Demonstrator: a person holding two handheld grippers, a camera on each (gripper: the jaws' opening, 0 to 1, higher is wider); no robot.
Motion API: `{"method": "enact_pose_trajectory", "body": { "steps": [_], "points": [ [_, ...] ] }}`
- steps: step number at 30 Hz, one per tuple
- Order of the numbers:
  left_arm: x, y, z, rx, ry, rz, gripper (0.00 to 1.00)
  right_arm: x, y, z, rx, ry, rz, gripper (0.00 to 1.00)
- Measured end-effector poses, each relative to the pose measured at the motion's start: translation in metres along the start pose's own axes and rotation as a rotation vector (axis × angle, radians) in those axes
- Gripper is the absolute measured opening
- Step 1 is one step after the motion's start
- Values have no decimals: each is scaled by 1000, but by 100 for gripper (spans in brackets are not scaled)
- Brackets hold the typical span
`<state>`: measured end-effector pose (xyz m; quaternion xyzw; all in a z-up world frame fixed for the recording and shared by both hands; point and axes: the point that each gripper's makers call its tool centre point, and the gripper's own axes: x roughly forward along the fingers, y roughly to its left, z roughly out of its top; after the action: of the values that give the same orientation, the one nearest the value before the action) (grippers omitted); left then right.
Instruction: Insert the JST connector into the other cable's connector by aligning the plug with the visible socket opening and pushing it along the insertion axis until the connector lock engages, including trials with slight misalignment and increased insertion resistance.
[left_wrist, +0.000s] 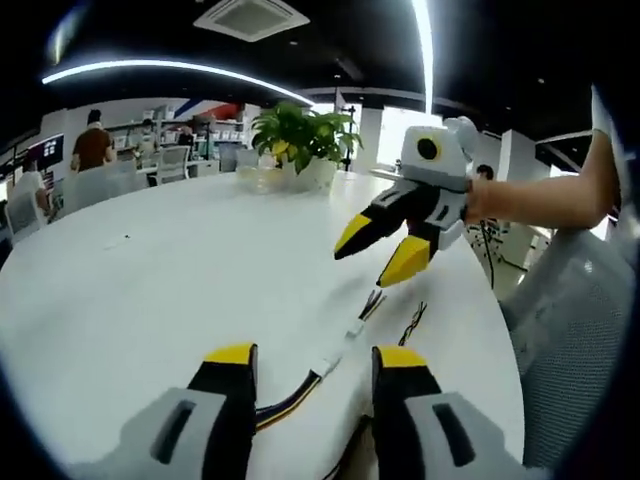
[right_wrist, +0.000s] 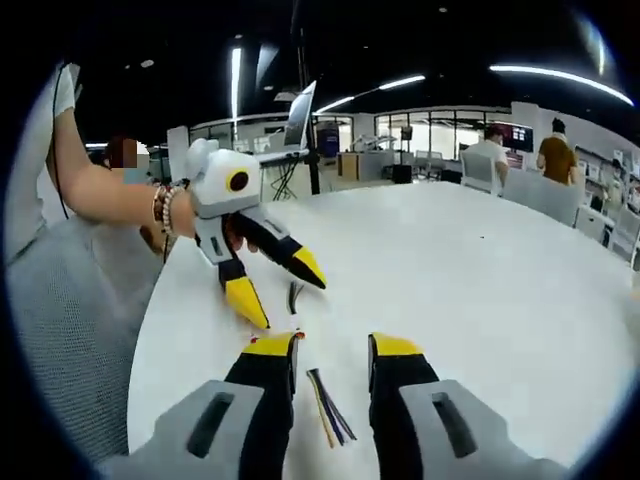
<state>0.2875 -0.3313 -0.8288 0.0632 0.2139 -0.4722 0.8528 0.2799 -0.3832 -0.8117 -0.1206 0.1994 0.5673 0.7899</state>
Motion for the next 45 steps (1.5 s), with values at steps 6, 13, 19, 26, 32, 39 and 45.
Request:
{"method": "enact_pose_trajectory", "body": {
  "steps": [6,13,19,26,32,39,45],
  "points": [
    [3,-6,-2,-2,5,-24,31,9,11,-17,-32,83,39,20],
    [5,0,-9,8,33,12,30,16,11,-29,-71,141,33,15],
    [6,0,-10,-15,30,7,25,20,12,-36,-72,160,36,13],
    [7,-2,-15,9,44,-13,18,20,11,-36,-55,153,32,10],
    [6,-2,-18,24,53,-15,13,20,11,-37,-55,153,30,6],
    [7,-4,-18,53,59,-21,10,18,8,-38,-57,154,21,6],
    [8,-7,-17,80,62,-29,6,18,7,-35,-65,149,17,5]
  ]
}}
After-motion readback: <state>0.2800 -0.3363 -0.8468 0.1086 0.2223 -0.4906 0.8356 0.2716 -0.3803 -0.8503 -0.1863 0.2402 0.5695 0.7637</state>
